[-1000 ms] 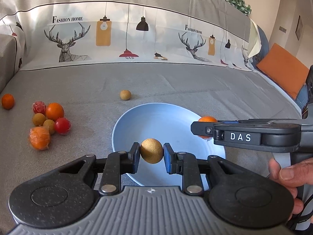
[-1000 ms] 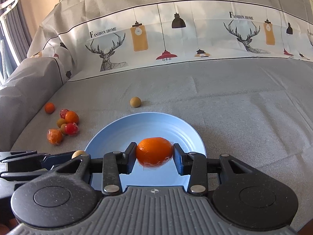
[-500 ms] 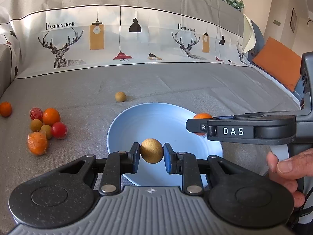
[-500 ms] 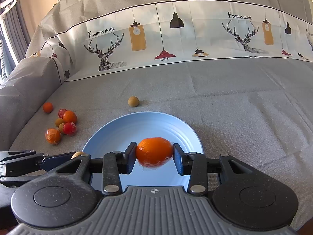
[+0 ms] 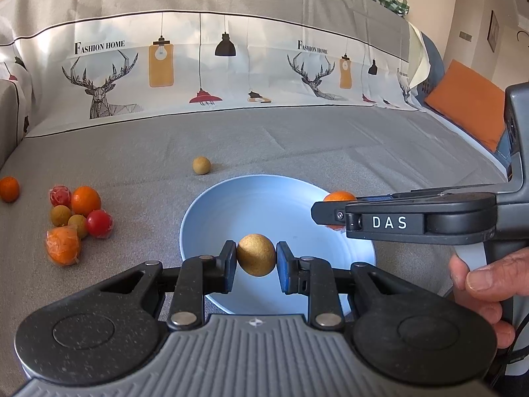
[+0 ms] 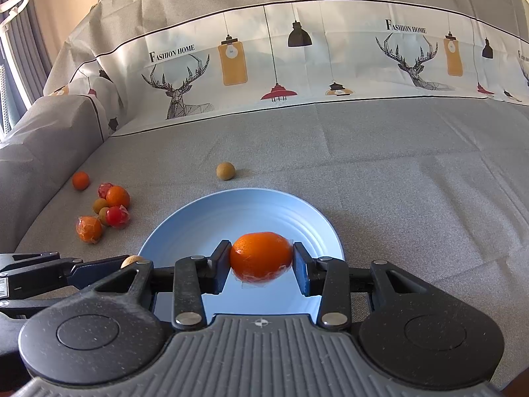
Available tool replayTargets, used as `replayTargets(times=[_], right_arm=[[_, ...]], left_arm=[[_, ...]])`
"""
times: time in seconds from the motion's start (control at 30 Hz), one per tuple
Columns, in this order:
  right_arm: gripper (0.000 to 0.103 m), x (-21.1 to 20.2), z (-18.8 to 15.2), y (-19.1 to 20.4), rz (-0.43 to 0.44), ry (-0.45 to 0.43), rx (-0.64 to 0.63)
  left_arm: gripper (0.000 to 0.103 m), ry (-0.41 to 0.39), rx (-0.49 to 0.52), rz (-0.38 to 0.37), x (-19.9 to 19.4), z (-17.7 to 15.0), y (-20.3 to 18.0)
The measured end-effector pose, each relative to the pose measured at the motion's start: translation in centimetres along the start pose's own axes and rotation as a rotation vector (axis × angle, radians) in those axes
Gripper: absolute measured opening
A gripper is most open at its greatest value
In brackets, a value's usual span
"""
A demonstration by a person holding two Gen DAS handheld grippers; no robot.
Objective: Organize fruits
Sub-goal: 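Carry the brown fruit and the orange over the blue plate with both grippers, then open both grippers to drop the brown fruit and orange onto the plate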
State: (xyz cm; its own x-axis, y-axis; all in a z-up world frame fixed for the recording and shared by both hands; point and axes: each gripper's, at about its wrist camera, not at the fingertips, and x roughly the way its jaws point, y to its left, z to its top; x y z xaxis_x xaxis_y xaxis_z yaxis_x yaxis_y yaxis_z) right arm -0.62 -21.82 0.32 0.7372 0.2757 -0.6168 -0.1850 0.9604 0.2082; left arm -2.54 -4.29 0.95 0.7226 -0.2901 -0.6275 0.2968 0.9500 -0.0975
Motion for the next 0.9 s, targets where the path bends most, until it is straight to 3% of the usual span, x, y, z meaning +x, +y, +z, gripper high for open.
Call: replayTargets(times=[0.9], right_arm=[[0.041,0.03,-0.06,-0.02,0.000,0.004,-0.003]], left_arm=[[0.028,-0.008,0.025,-0.005,-0.27,0.06,-0.25]])
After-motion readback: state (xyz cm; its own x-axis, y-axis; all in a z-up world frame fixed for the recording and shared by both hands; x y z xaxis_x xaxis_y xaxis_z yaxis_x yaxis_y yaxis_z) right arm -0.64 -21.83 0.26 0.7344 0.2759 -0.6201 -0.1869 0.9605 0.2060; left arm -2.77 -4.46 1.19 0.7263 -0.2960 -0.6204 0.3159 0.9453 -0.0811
